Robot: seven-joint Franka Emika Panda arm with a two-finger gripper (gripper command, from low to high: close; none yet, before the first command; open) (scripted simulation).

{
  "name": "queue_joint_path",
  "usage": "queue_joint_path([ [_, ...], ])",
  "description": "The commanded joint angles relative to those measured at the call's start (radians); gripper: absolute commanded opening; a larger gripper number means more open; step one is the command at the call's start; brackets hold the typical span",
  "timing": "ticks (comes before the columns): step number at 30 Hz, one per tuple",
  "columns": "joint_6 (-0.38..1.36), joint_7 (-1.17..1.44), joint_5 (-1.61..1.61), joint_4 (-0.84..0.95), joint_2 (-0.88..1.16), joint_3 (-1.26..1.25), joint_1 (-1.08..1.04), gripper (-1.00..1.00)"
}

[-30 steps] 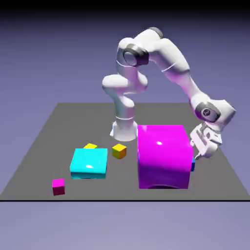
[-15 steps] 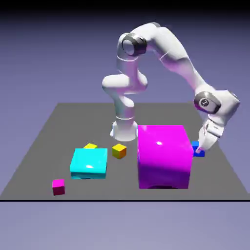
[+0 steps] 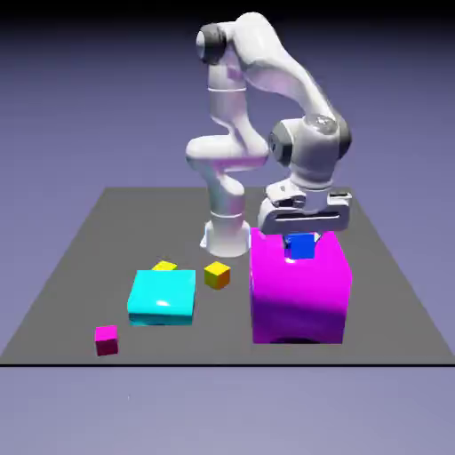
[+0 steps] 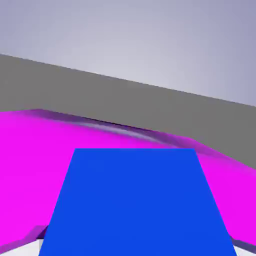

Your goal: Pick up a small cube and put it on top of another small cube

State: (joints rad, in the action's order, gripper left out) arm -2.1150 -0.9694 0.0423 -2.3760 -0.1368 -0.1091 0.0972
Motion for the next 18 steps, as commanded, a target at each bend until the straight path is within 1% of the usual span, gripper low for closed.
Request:
queue_joint_path([
  [1,-0.002,-0.009,0.016,-0.035,-0.026,0.036,-0.018,-1.00],
  [13,-0.008,-0.059,0.110,-0.469,-0.208,0.326,-0.251,-1.00],
  [15,-0.017,-0.105,0.127,-0.536,-0.200,0.304,-0.263,-1.00],
  [17,-0.020,-0.121,0.131,-0.551,-0.192,0.289,-0.261,-1.00],
  [18,-0.063,-0.105,0.154,-0.562,-0.158,0.283,-0.254,-1.00],
])
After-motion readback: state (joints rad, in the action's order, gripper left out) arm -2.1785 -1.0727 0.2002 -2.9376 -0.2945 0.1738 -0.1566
